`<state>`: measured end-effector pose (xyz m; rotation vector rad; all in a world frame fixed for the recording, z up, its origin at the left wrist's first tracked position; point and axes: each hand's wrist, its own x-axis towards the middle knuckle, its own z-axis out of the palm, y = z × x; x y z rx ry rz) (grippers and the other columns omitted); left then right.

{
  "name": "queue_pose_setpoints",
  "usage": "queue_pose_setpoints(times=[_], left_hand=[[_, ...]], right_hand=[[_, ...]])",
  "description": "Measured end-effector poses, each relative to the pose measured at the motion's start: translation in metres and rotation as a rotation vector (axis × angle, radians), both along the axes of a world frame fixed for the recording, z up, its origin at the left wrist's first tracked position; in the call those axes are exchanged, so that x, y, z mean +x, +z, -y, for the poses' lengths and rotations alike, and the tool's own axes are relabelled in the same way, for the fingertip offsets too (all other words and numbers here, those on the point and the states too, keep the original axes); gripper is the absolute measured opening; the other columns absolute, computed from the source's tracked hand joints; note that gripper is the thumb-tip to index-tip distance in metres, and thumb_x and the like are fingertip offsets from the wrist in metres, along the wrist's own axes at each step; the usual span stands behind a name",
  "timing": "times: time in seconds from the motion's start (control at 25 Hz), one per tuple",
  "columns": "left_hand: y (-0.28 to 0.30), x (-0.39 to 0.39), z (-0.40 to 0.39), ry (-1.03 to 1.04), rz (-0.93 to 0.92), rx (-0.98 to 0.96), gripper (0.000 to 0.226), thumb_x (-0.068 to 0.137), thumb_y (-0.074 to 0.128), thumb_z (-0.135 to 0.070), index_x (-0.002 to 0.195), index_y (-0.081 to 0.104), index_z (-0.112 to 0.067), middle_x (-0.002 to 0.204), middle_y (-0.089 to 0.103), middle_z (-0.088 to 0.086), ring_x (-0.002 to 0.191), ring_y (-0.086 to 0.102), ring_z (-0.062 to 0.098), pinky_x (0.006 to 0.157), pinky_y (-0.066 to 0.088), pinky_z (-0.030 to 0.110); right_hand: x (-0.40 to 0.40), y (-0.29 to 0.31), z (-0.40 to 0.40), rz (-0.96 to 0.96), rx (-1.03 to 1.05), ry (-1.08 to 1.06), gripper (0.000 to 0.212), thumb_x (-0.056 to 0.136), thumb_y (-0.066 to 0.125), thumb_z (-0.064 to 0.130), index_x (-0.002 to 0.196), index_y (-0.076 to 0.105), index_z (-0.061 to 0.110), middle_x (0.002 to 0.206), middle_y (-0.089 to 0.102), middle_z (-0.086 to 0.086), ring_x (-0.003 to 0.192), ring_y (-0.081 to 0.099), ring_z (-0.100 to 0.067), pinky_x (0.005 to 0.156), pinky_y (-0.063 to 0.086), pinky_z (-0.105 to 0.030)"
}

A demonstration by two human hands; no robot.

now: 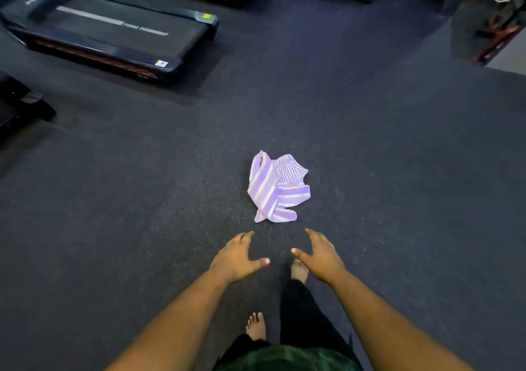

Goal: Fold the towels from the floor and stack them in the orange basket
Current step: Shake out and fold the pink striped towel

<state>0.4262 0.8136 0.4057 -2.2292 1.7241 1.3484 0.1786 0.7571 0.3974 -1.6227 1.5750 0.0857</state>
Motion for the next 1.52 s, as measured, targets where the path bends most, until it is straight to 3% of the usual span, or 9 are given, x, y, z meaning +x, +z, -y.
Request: queue_pose_setpoints(times=[0.28, 0.44, 0.52, 0.64, 0.8, 1.04, 1.16, 1.28, 1.52], left_hand=[[-0.112, 0.021, 0.17, 0.145, -0.037, 0.101, 0.102, 0.083, 0.064, -0.07, 0.161, 0.022, -0.02, 0.167, 0.025, 0.004, 0.152, 0.027, 0.022, 0.121, 0.03, 0.039], [-0.218, 0.028, 0.256, 0.242, -0.043, 0.212, 0.118, 0.066, 0.054, -0.085, 0.158, 0.029, -0.016, 0.159, 0.038, 0.01, 0.145, 0.037, 0.026, 0.118, 0.036, 0.042], [-0.276, 0.034, 0.288, 0.255, -0.039, 0.262, 0.109, 0.07, 0.061, -0.079, 0.155, 0.034, -0.017, 0.153, 0.045, 0.011, 0.14, 0.043, 0.027, 0.115, 0.039, 0.041], [-0.37, 0.051, 0.322, 0.239, -0.054, 0.307, 0.092, 0.083, 0.068, -0.065, 0.154, 0.033, -0.018, 0.154, 0.042, 0.009, 0.141, 0.04, 0.027, 0.113, 0.038, 0.041], [-0.511, 0.085, 0.342, 0.188, -0.055, 0.357, 0.098, 0.087, 0.065, -0.065, 0.161, 0.019, -0.021, 0.167, 0.023, 0.006, 0.152, 0.025, 0.027, 0.12, 0.03, 0.043], [-0.626, 0.112, 0.341, 0.149, -0.089, 0.384, 0.103, 0.087, 0.063, -0.068, 0.163, 0.01, -0.022, 0.17, 0.013, 0.006, 0.155, 0.018, 0.027, 0.122, 0.027, 0.044], [-0.638, 0.121, 0.337, 0.161, -0.083, 0.372, 0.103, 0.088, 0.062, -0.068, 0.163, 0.01, -0.02, 0.17, 0.013, 0.008, 0.154, 0.02, 0.028, 0.121, 0.028, 0.042], [-0.616, 0.124, 0.336, 0.179, -0.066, 0.387, 0.102, 0.089, 0.062, -0.066, 0.163, 0.01, -0.02, 0.17, 0.013, 0.009, 0.154, 0.018, 0.028, 0.121, 0.027, 0.042], [-0.445, 0.116, 0.326, 0.316, -0.101, 0.406, 0.1, 0.088, 0.066, -0.061, 0.162, 0.015, -0.017, 0.168, 0.018, 0.011, 0.154, 0.019, 0.028, 0.122, 0.023, 0.038]], right_hand=[[0.032, -0.125, 0.191, -0.035, 0.153, 0.033, 0.077, 0.091, 0.065, 0.055, 0.154, 0.037, 0.021, 0.155, 0.043, -0.005, 0.143, 0.04, -0.027, 0.114, 0.038, -0.046], [0.051, -0.229, 0.288, -0.097, 0.254, 0.073, 0.066, 0.091, 0.065, 0.052, 0.145, 0.047, 0.018, 0.14, 0.057, -0.009, 0.133, 0.05, -0.031, 0.106, 0.045, -0.046], [0.063, -0.291, 0.323, -0.101, 0.281, 0.051, 0.065, 0.089, 0.066, 0.053, 0.142, 0.051, 0.019, 0.134, 0.063, -0.01, 0.127, 0.056, -0.032, 0.103, 0.048, -0.047], [0.086, -0.397, 0.354, -0.122, 0.332, -0.017, 0.058, 0.092, 0.065, 0.049, 0.141, 0.055, 0.019, 0.134, 0.064, -0.008, 0.126, 0.058, -0.029, 0.103, 0.048, -0.043], [0.123, -0.548, 0.371, -0.172, 0.406, -0.051, 0.05, 0.098, 0.055, 0.053, 0.135, 0.06, 0.02, 0.135, 0.063, -0.003, 0.121, 0.059, -0.025, 0.1, 0.049, -0.038], [0.157, -0.685, 0.387, -0.295, 0.418, -0.14, 0.056, 0.103, 0.045, 0.053, 0.127, 0.059, 0.005, 0.132, 0.062, -0.017, 0.121, 0.057, -0.036, 0.092, 0.043, -0.037], [0.164, -0.702, 0.394, -0.31, 0.393, -0.177, 0.049, 0.103, 0.048, 0.048, 0.118, 0.063, 0.003, 0.123, 0.065, -0.018, 0.114, 0.059, -0.038, 0.082, 0.039, -0.033], [0.166, -0.669, 0.395, -0.362, 0.33, -0.065, 0.045, 0.105, 0.044, 0.045, 0.12, 0.064, 0.008, 0.121, 0.066, -0.015, 0.113, 0.06, -0.036, 0.082, 0.041, -0.034], [0.181, -0.469, 0.384, -0.405, 0.101, 0.36, 0.036, 0.106, 0.041, 0.042, 0.113, 0.061, 0.013, 0.109, 0.07, -0.015, 0.104, 0.063, -0.037, 0.079, 0.047, -0.039]])
